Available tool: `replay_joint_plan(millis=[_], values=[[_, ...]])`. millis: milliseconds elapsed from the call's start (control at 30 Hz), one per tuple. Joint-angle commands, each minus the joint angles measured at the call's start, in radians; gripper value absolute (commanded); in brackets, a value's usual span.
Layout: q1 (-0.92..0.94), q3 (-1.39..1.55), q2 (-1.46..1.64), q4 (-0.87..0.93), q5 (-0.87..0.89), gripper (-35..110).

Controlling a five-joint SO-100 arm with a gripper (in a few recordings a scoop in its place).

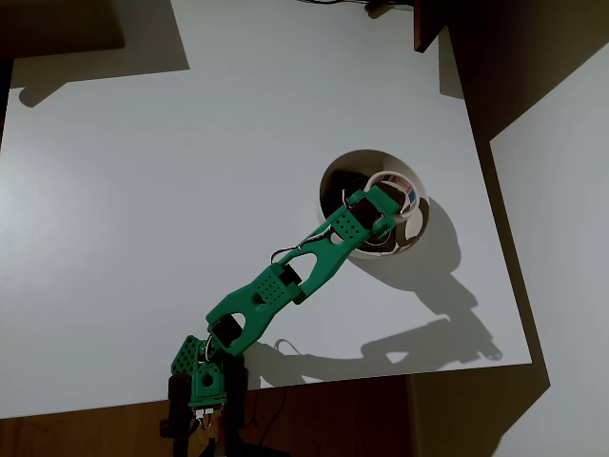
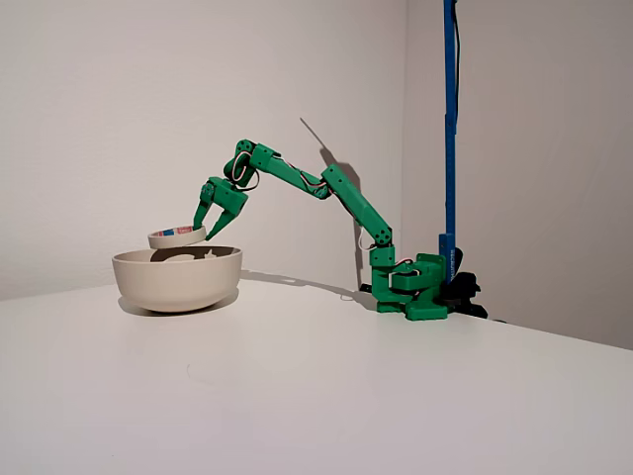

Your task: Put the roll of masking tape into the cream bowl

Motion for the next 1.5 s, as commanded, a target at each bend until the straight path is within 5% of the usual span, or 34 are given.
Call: replay_joint_plan(millis=[0,467,733,1467], values=[[0.003,-0.055,0.12,-0.017,-0.008,10],[-0.003,-0.055,0.117,-0.025,-0.006,17],[-0.011,-0.055,0.126,-0.023,0.009,-8],[-0.098,-0.055,0.291,0.044,0.075,-8]])
